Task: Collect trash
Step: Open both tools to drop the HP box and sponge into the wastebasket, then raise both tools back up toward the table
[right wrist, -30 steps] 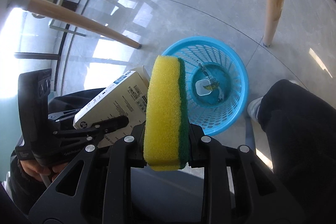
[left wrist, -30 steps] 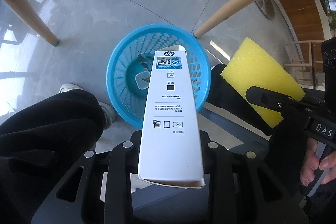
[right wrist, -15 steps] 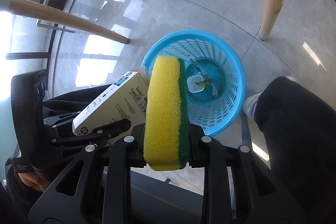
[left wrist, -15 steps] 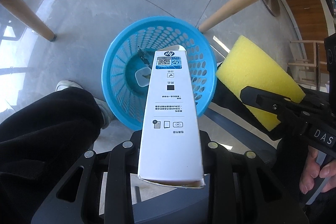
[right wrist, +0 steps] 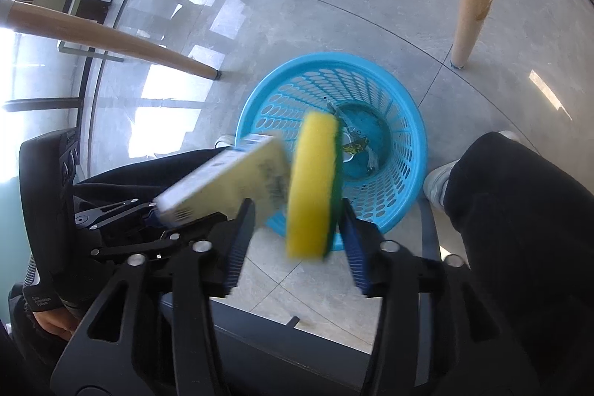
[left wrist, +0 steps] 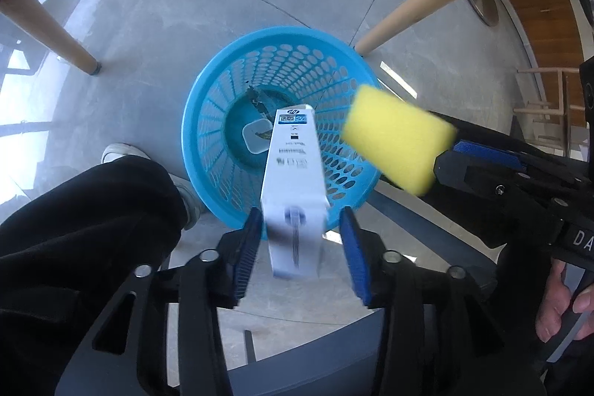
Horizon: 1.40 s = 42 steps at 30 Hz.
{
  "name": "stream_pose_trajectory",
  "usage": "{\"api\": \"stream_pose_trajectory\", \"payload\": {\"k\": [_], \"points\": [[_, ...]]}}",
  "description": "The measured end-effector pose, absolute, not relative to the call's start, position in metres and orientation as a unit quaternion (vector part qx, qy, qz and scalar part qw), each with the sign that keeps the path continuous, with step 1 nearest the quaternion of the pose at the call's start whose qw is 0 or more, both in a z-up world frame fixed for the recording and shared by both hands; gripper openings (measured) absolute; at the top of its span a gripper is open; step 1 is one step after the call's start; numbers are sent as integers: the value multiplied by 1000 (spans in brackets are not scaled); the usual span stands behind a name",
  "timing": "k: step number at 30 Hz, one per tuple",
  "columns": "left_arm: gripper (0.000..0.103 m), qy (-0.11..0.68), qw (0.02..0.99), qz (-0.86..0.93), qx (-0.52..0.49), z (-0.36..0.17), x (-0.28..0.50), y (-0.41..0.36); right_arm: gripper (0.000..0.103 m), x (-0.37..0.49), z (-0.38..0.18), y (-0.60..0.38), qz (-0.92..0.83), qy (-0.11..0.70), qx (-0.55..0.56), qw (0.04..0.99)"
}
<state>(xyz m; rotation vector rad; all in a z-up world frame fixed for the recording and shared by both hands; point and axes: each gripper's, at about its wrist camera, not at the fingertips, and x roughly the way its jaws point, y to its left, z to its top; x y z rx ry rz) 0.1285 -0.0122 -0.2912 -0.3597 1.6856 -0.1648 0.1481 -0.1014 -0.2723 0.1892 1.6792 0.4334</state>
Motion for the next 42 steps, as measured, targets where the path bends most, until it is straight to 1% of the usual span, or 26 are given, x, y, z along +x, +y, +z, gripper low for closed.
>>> {"api": "stream_pose_trajectory", "payload": {"k": [1,2,3,4,5,9,17,23,30,42], "points": [[60,742,648,-72,-157,-292,128,-12,65,148,-273,-103,187,736,82,645],[65,742,648,-70,-156,-292,127,-11,68,148,-271,-104,186,734,84,648],[77,743,648,-63,-154,-293,127,-10,74,148,-271,-105,184,732,85,651],[85,743,649,-55,-154,-294,127,-8,84,149,-270,-107,182,730,87,653],[95,742,651,-47,-156,-294,127,-6,87,149,-269,-109,179,727,90,656],[97,743,649,-30,-161,-295,126,2,94,150,-269,-114,175,726,100,658],[97,736,656,-32,-163,-287,119,7,94,146,-263,-116,172,721,101,663],[97,723,673,-35,-154,-268,110,8,94,136,-248,-115,182,712,91,672],[97,695,698,-32,-168,-237,95,19,94,121,-220,-116,197,698,86,683],[97,641,754,-20,-142,-174,57,29,94,80,-164,-125,235,666,62,705]]}}
